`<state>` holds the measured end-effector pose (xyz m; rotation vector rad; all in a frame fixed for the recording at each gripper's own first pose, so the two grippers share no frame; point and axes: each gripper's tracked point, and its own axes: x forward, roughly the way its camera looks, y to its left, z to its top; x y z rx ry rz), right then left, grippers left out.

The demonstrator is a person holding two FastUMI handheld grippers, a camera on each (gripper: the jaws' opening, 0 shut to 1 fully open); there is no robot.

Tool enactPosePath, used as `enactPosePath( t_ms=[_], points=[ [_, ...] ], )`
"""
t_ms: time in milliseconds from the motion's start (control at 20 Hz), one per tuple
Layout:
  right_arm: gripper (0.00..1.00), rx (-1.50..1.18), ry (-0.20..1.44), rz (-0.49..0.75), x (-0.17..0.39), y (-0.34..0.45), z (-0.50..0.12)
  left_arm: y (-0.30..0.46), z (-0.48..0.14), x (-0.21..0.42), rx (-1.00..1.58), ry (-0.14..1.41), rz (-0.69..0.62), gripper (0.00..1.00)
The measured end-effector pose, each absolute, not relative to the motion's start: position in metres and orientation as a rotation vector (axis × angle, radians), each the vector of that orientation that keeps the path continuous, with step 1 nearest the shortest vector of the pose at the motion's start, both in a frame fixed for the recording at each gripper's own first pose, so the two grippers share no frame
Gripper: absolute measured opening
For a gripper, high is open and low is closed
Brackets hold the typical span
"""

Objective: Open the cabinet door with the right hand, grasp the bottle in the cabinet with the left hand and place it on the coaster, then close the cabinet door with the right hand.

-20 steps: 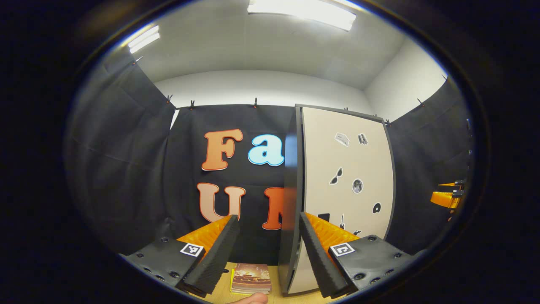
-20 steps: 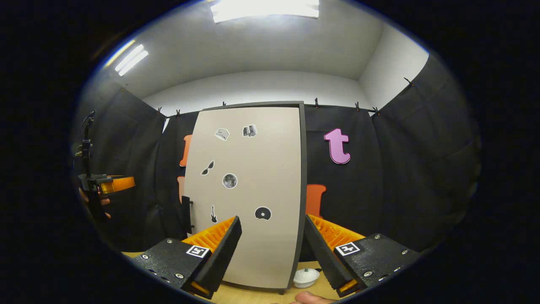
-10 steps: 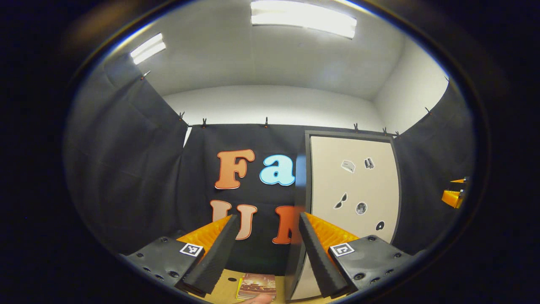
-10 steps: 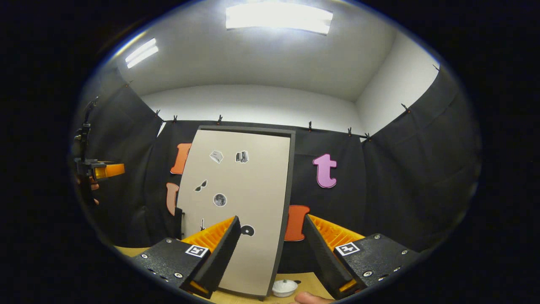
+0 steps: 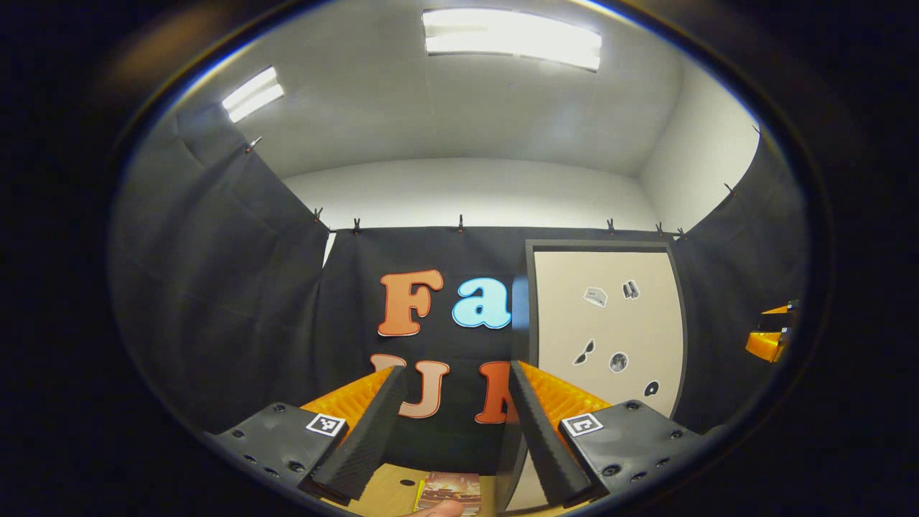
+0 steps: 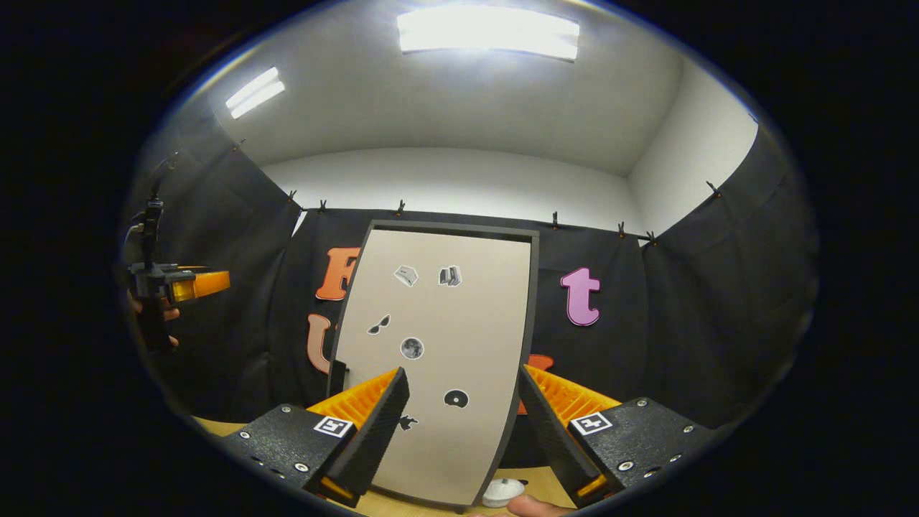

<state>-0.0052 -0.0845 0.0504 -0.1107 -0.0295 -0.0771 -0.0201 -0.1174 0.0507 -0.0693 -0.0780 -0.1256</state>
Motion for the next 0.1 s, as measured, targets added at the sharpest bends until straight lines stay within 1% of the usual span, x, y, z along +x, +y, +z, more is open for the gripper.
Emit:
enactPosePath(
  t_ms=[100],
  points=[
    [0.94, -0.101, -0.025, -0.056, -0.0060, -0.0776, 0.0543, -0.1175, 0.0504, -0.0159, -0.061, -0.077, -0.118, 0.87]
  ],
)
